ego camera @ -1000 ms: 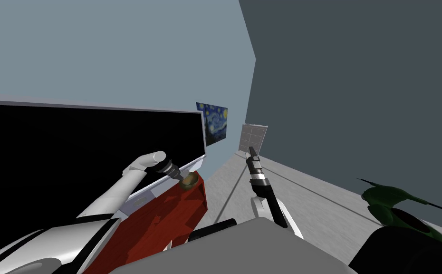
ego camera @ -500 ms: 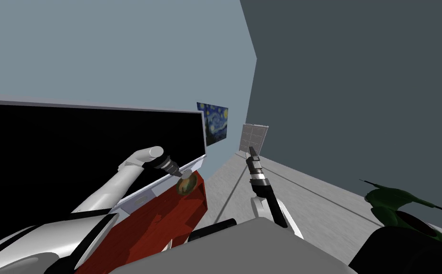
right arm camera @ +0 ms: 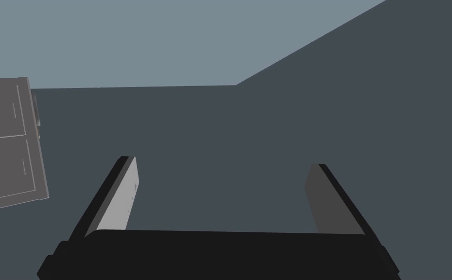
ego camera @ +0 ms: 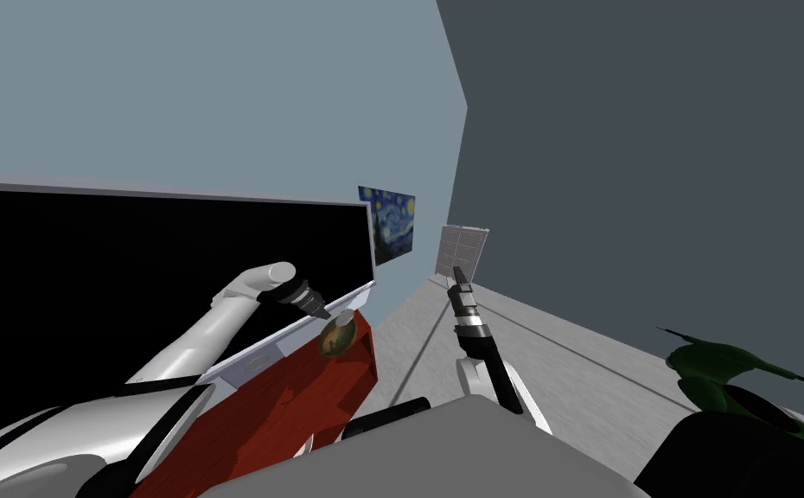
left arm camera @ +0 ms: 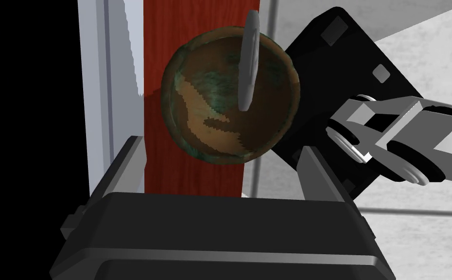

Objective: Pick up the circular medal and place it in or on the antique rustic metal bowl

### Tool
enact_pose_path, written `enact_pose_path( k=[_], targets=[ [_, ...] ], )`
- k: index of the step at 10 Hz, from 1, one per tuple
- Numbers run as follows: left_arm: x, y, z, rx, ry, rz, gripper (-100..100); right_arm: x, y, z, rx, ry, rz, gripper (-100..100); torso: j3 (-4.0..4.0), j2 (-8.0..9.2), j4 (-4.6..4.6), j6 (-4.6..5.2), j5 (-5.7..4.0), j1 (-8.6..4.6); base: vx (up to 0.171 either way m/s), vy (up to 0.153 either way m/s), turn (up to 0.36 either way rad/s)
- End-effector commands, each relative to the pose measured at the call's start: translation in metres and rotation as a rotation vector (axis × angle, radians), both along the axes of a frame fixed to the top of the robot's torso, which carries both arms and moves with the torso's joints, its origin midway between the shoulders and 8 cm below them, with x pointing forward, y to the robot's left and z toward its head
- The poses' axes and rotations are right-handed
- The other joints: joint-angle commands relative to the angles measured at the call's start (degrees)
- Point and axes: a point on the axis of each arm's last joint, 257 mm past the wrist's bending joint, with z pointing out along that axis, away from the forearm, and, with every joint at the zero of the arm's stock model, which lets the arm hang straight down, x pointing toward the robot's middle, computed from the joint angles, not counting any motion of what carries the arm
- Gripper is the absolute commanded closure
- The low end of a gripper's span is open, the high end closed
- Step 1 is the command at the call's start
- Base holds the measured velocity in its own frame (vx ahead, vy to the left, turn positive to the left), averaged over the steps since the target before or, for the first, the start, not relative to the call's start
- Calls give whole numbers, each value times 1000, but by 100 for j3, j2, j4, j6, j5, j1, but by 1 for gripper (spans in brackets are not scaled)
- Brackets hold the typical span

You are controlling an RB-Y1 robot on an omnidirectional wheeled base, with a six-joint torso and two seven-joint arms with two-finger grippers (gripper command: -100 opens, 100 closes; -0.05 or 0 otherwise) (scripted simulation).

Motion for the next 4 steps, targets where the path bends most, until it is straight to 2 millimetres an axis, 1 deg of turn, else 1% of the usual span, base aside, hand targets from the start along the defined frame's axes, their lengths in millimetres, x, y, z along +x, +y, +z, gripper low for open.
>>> enact_pose_path(
  k=[1,4],
  targets=[
    [0,0,0,0,0,0,0,0,0,0,0,0,0,0,0,0,0,0,0,0,0,0,0],
    [0,0,0,0,0,0,0,0,0,0,0,0,0,0,0,0,0,0,0,0,0,0,0]
  ],
)
